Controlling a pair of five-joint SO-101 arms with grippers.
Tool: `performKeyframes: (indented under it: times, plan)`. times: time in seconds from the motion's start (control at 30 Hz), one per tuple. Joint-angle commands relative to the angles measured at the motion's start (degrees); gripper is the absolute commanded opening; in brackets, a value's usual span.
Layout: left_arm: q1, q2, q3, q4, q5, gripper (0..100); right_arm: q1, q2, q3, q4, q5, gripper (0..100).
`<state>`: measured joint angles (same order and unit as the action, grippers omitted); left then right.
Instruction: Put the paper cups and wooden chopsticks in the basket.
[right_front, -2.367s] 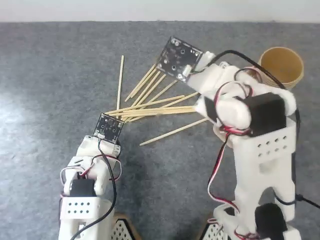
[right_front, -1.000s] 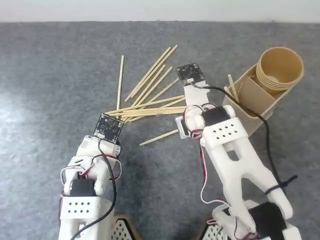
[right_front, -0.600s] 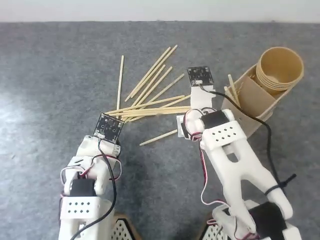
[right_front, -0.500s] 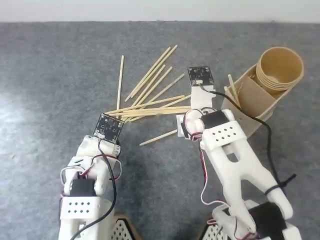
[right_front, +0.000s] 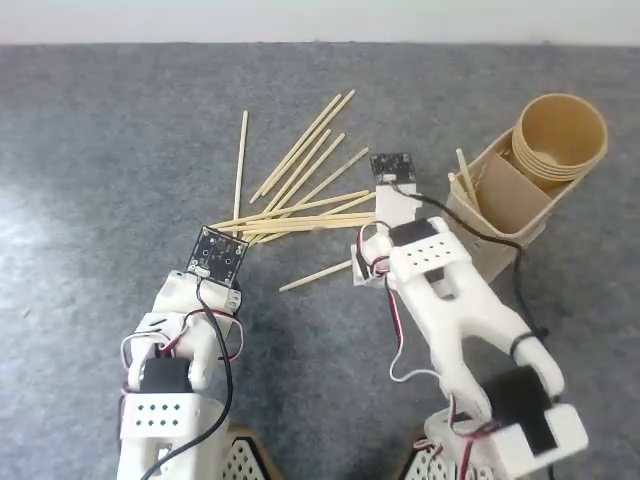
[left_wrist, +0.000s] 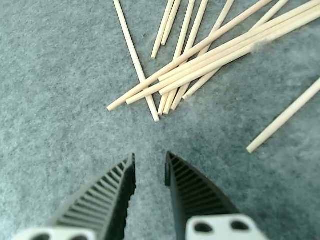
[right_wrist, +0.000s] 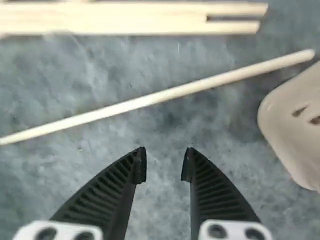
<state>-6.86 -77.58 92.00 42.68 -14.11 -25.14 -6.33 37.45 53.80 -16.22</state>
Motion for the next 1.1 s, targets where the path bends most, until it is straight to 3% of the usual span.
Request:
performKeyframes:
  times: [0.0,0.3,0.47,0.6,1.07]
  plan:
    - [-0.1,-0.4,-0.3,-1.2,0.5,10,-0.5,0.3,-2.7,-0.9,-0.5,12.4]
    - [-0.1,-0.4,-0.3,-1.3,0.4,10,-0.4,0.8,-9.1,-2.3,-1.8,12.4]
    - [-0.1,-0.4,-0.3,-1.3,0.4,10,0.0,0.8,-7.6,-7.1,-17.6,12.4]
    - [-0.1,-0.4,-0.3,-1.3,0.4,10,0.3,0.8,-6.2,-7.9,-23.2,12.4]
    - [-0.1,-0.4,-0.3,-1.3,0.5,10,0.4,0.8,-1.6,-9.9,-23.8,11.9]
